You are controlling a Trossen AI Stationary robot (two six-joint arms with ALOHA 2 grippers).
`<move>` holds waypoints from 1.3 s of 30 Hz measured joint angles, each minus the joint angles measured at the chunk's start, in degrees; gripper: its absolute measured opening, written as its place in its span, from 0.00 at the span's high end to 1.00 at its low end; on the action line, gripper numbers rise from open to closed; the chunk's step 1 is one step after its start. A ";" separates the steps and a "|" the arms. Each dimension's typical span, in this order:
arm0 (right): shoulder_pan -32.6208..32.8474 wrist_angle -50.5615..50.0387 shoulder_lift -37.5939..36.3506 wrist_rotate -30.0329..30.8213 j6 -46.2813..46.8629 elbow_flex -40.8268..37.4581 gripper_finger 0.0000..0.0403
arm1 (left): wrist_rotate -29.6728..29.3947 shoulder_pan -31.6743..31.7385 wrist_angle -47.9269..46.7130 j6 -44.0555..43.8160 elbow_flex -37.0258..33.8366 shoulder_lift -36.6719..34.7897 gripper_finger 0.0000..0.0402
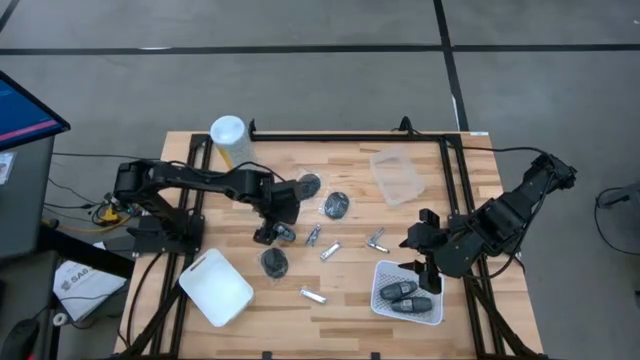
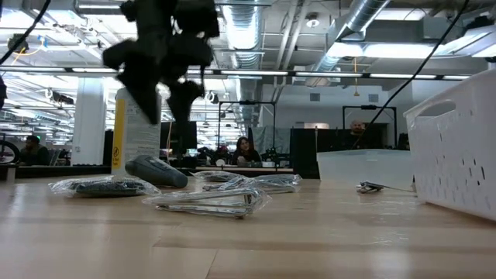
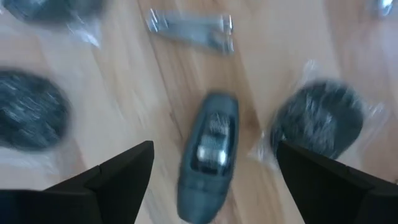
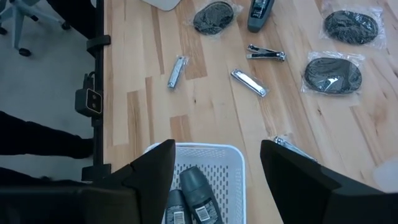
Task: Pick & Place Travel size toiletries
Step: Put the black deodorant into the bottom right white bin
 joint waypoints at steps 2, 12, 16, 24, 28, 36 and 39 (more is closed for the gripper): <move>0.00 -0.06 0.00 0.01 0.00 0.00 0.43 | -0.78 0.00 3.12 0.15 -2.66 0.00 0.16; 0.00 -0.09 0.00 -0.01 0.04 0.00 0.43 | -4.22 0.17 13.10 0.20 -11.18 -0.02 0.16; 0.00 -0.10 0.00 -0.01 0.04 0.00 0.43 | -4.07 0.17 13.42 1.64 -13.32 -0.02 0.16; -0.07 -0.11 0.00 -0.01 0.04 0.00 0.43 | -4.13 0.17 14.39 2.97 -17.05 -0.02 0.16; -0.15 -0.13 0.00 -0.01 0.05 0.00 0.43 | -4.35 0.17 14.88 2.87 -17.96 -0.02 0.19; -0.15 -0.14 0.00 -0.01 0.07 0.00 0.43 | -6.06 0.17 17.98 2.88 -18.18 -0.02 0.38; -0.15 -0.14 0.00 -0.01 0.07 0.00 0.43 | -6.06 0.17 18.30 2.93 -18.18 -0.02 0.45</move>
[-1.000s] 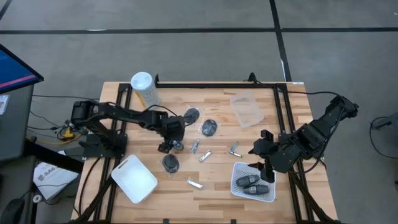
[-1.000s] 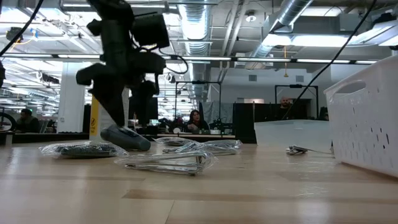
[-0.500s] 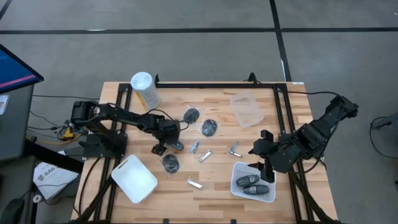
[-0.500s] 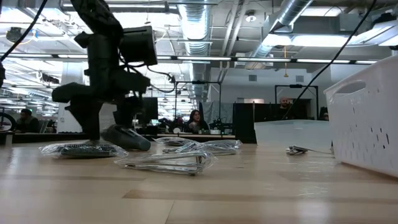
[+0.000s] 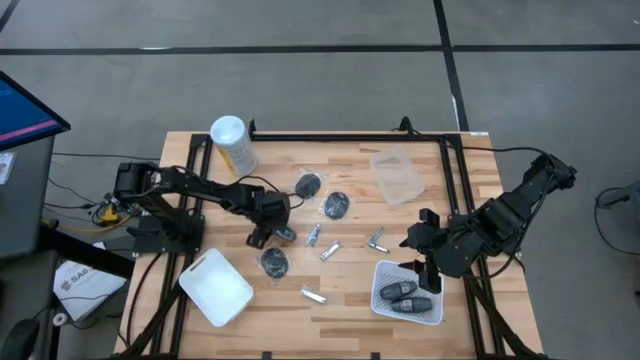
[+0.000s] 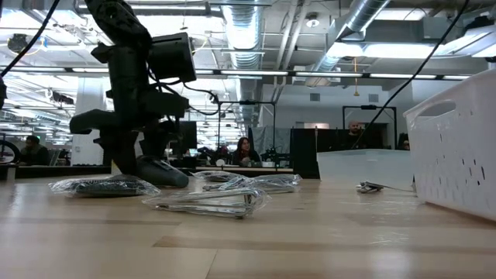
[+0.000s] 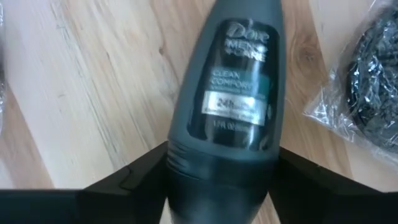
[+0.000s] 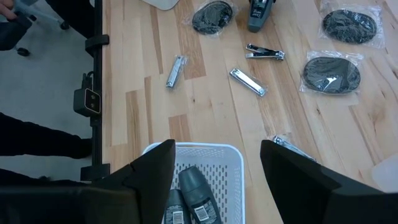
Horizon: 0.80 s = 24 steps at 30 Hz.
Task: Pick & Place Travel size toiletries
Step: Put the black deodorant into the bottom right white bin
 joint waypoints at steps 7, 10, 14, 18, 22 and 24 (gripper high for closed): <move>0.00 0.00 0.00 0.01 0.00 0.00 0.43 | -0.53 0.00 0.44 0.00 0.00 0.00 0.51; 0.00 0.00 0.00 0.62 0.00 0.00 0.43 | -2.87 -0.02 0.66 -1.28 0.01 -0.01 0.48; -0.08 0.16 0.00 3.35 -0.04 0.00 0.43 | -3.57 -0.09 1.35 -4.91 0.29 -2.45 0.50; -1.15 0.89 0.00 5.20 -1.14 -0.04 0.43 | -3.61 -0.11 1.46 -9.58 1.27 -7.53 0.51; -3.93 4.88 0.00 9.36 -6.21 -0.04 0.43 | -4.70 -0.11 4.50 -15.61 2.59 -15.13 0.50; -6.18 8.65 0.00 11.22 -10.63 -0.04 0.43 | -4.86 -0.11 6.98 -18.57 2.84 -19.62 0.49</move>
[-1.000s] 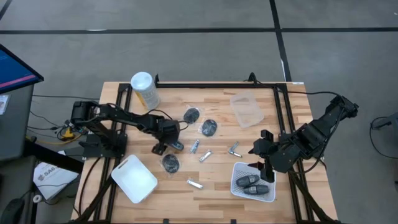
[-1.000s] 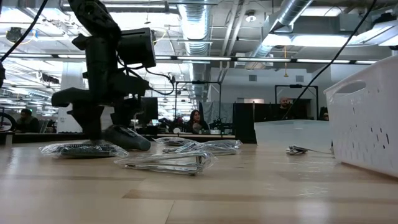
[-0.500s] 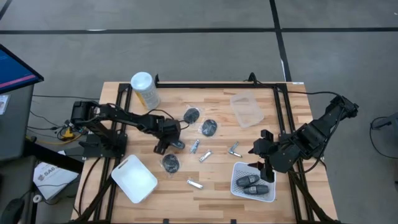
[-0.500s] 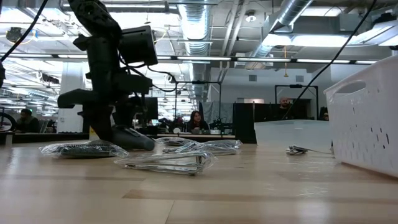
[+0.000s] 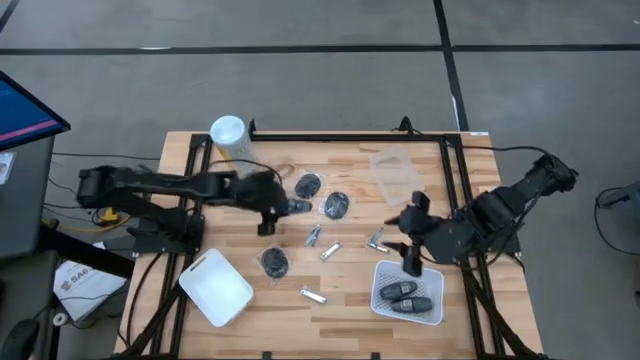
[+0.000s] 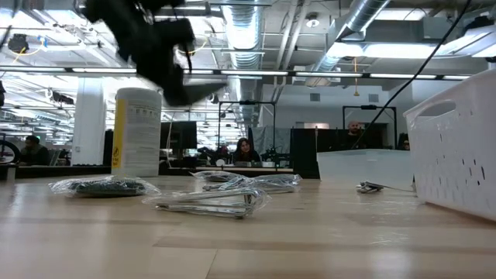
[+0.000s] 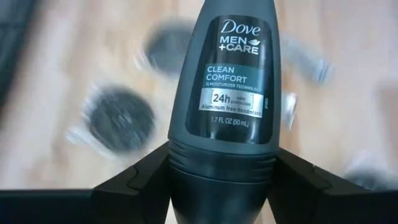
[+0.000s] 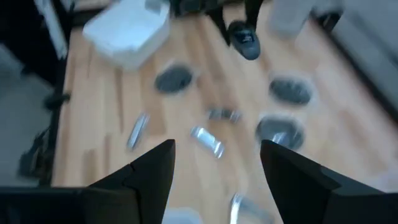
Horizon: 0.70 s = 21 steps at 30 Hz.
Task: Pick & Place Travel size toiletries
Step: Put the black deodorant into the bottom right white bin
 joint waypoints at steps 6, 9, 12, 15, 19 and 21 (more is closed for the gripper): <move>-8.82 14.94 0.15 -0.15 -13.68 0.00 0.42 | -0.11 0.00 12.52 -8.60 0.25 -11.62 0.51; -13.68 21.42 0.65 -6.36 -19.65 0.00 0.38 | -0.08 -0.01 18.75 -10.61 0.31 -14.94 0.50; -18.15 30.30 2.38 -10.21 -24.18 0.03 0.31 | -0.03 -0.02 23.65 -11.71 0.26 -16.64 0.49; -20.86 39.14 4.71 -11.42 -30.81 0.13 0.23 | 0.38 -0.68 27.32 -11.72 0.26 -16.99 0.50; -23.80 47.41 9.45 -11.61 -37.72 3.28 0.14 | 0.84 -1.11 30.48 -11.69 0.26 -15.79 0.49; -25.15 46.81 12.25 -12.85 -37.75 5.97 0.10 | 0.81 -1.50 30.92 -11.35 0.12 -14.85 0.49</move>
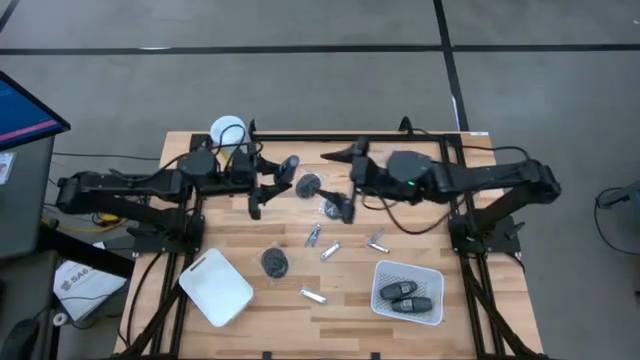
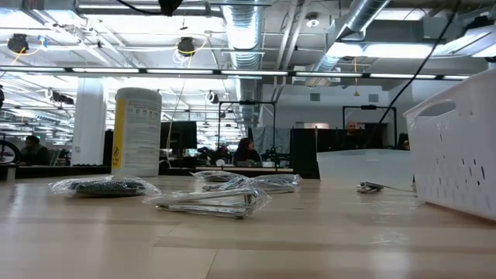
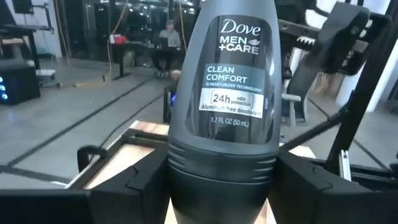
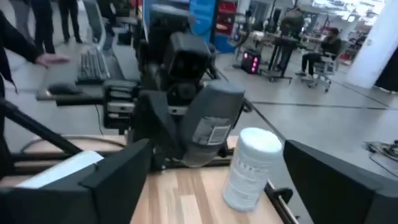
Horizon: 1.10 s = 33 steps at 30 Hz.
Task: Pick & Place Travel size toiletries
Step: Put the black deodorant into the bottom right white bin
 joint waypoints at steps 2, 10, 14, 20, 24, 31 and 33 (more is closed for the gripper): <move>-1.37 -0.02 2.98 -3.35 0.59 3.48 0.07 | 0.01 -0.31 0.74 0.94 0.08 0.66 0.49; -3.10 -5.08 11.33 -9.50 1.26 14.92 0.05 | -0.01 -0.47 4.42 1.78 0.07 1.47 0.48; -3.61 -4.97 11.92 -11.08 1.26 16.20 0.06 | 0.49 -0.47 6.04 2.76 0.07 1.47 0.50; -4.76 -4.97 11.91 -13.09 1.42 16.33 0.09 | 1.17 -0.45 6.89 3.21 0.07 1.47 0.48; -5.65 -4.97 11.91 -17.52 1.41 16.33 0.16 | 2.98 -0.43 7.33 4.54 0.07 1.47 0.49; -7.23 -4.94 11.91 -21.16 1.29 16.33 0.26 | 6.88 -0.43 8.34 4.61 0.08 2.61 0.48; -7.77 -4.94 11.91 -22.52 1.40 16.33 0.26 | 7.55 -0.43 8.10 4.39 0.13 3.13 0.49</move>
